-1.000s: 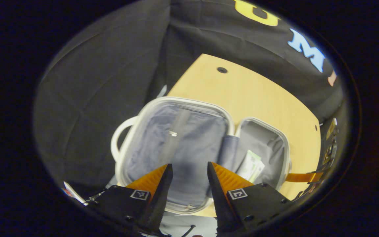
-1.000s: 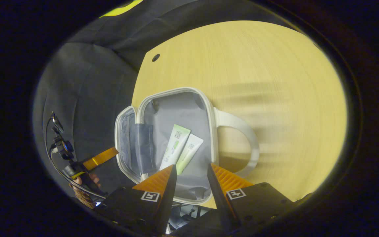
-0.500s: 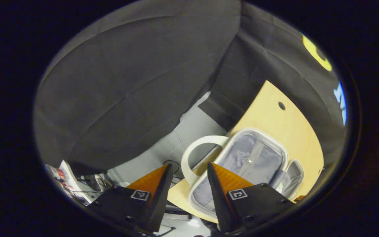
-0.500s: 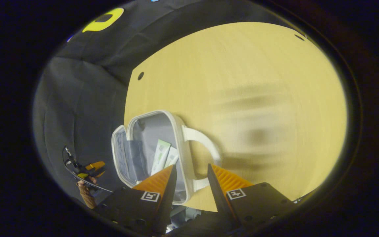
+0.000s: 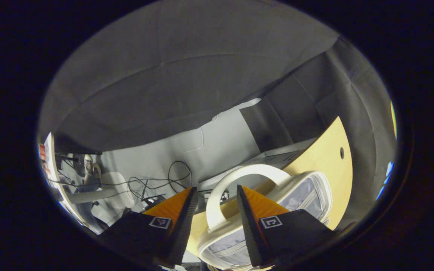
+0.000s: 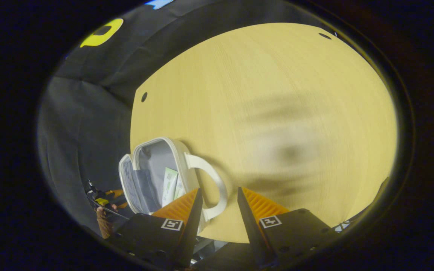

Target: First open the suitcase, pack the skin care products into it, and then close the suitcase.

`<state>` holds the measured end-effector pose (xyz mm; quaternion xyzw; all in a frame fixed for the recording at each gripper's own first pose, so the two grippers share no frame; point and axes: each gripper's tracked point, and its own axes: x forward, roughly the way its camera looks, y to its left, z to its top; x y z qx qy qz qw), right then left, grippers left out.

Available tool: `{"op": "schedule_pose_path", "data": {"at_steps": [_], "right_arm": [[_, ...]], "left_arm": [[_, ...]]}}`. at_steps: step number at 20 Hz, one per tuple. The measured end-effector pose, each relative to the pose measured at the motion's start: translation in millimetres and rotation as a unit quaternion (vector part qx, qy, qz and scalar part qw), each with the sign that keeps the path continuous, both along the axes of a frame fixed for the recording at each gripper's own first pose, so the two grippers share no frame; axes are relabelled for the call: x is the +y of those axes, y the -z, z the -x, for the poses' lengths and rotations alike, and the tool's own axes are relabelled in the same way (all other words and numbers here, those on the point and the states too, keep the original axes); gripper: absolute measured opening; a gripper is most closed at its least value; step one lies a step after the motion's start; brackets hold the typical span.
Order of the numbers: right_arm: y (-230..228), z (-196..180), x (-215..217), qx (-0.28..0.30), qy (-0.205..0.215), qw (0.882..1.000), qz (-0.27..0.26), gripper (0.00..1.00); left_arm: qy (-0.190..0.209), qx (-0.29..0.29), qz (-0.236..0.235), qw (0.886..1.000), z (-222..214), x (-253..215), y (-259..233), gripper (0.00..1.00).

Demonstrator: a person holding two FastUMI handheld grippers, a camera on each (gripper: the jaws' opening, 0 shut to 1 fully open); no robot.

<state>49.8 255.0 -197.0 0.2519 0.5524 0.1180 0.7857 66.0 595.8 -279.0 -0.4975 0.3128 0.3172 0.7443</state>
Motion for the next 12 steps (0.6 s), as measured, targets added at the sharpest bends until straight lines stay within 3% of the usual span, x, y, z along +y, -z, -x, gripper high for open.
{"op": "schedule_pose_path", "data": {"at_steps": [1,3,6,8,10,12], "right_arm": [[1,0,-2,0.001,0.003,1.0,0.001,0.58],[2,-2,-8,0.006,0.011,1.0,0.004,0.58],[6,0,-12,0.015,0.021,1.0,0.009,0.59],[8,2,-13,0.02,0.027,0.999,0.011,0.58],[10,6,-14,0.027,0.031,0.999,0.012,0.58],[12,9,-15,0.036,0.035,0.999,0.012,0.59]], "left_arm": [[-0.003,0.004,0.005,1.0,-4,1,7,0.74],[-0.011,0.015,0.009,1.0,-11,3,21,0.68],[-0.023,0.022,0.031,0.999,-28,-1,43,0.71],[-0.029,0.026,0.042,0.998,-36,2,60,0.67],[-0.029,0.034,0.042,0.998,-42,5,74,0.71],[-0.025,0.024,0.062,0.997,-53,-1,84,0.67]]}}
